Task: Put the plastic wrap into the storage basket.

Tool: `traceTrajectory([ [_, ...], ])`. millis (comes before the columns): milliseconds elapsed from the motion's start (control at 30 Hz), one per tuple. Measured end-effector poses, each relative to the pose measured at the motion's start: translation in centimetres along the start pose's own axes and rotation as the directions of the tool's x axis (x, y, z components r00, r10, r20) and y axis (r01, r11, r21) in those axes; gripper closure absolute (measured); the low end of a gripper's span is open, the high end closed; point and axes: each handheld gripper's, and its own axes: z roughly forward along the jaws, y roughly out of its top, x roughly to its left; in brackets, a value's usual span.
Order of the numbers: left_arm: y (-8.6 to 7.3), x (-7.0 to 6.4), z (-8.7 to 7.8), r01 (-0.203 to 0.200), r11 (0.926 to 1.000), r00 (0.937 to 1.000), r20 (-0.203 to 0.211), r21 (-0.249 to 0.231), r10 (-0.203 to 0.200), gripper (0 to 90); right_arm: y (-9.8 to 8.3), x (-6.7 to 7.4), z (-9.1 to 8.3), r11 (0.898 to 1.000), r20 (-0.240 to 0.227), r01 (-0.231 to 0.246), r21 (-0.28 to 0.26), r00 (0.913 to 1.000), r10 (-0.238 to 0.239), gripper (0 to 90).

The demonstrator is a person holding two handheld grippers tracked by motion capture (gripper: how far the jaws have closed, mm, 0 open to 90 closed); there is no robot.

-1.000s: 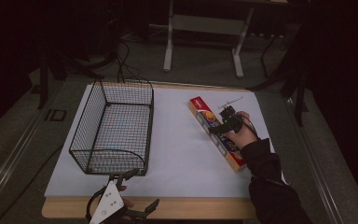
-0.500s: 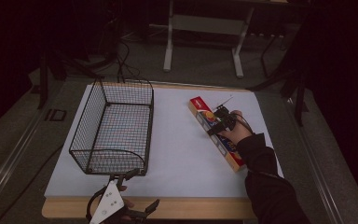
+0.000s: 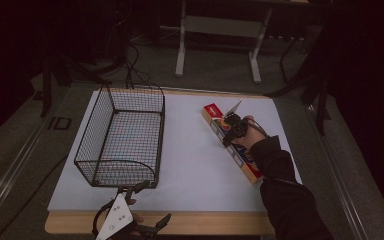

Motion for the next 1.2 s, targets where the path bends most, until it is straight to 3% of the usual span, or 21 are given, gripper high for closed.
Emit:
traceTrajectory([
  [100, 0.0, 0.0, 0.0, -0.004, 1.0, 1.0, -0.002, 0.003, 0.004, 1.3, 0.2, 0.1, 0.0, 1.0, 0.013, 0.0, 0.015, 0.9999, 0.0, 37.1],
  [200, 0.0, 0.0, 0.0, -0.005, 1.0, 1.0, -0.003, 0.004, 0.005, 1.3, 0.2, 0.2, -0.1, 0.999, 0.021, -0.029, 0.016, 0.9994, 0.029, 39.1],
  [333, 0.0, -0.1, 0.0, -0.006, 1.0, 1.0, -0.005, 0.003, 0.006, 1.3, 0.1, 0.1, -0.5, 0.999, 0.041, -0.047, -0.023, 0.998, 0.048, 39.8],
  [533, 0.0, 0.0, 0.0, -0.008, 1.0, 1.0, -0.006, 0.005, 0.008, 1.3, 0.1, -0.4, -2.2, 0.993, 0.008, -0.088, -0.084, 0.996, 0.089, 40.0],
  [667, 0.0, 0.0, 0.0, -0.009, 0.9999, 0.9999, -0.007, 0.005, 0.009, 1.3, 0.1, -0.4, -3.2, 0.989, 0.011, -0.104, -0.107, 0.9944, 0.106, 40.1],
  [933, 0.0, -0.1, 0.1, -0.015, 0.9998, 0.9999, -0.009, 0.011, 0.015, 1.3, 0.2, 0.5, -6.2, 0.975, 0.033, -0.097, -0.198, 0.9938, 0.106, 40.1],
  [1067, 0.0, -0.2, 0.2, -0.017, 0.9998, 0.9998, -0.007, 0.011, 0.017, 1.3, 0.4, 1.0, -7.5, 0.962, 0.021, -0.11, -0.249, 0.9927, 0.119, 40.1],
  [1200, 0.0, -0.2, 0.2, -0.016, 0.9998, 0.9999, -0.007, 0.011, 0.016, 1.3, 0.7, 1.7, -8.5, 0.956, 0.016, -0.107, -0.274, 0.9932, 0.116, 40.1],
])
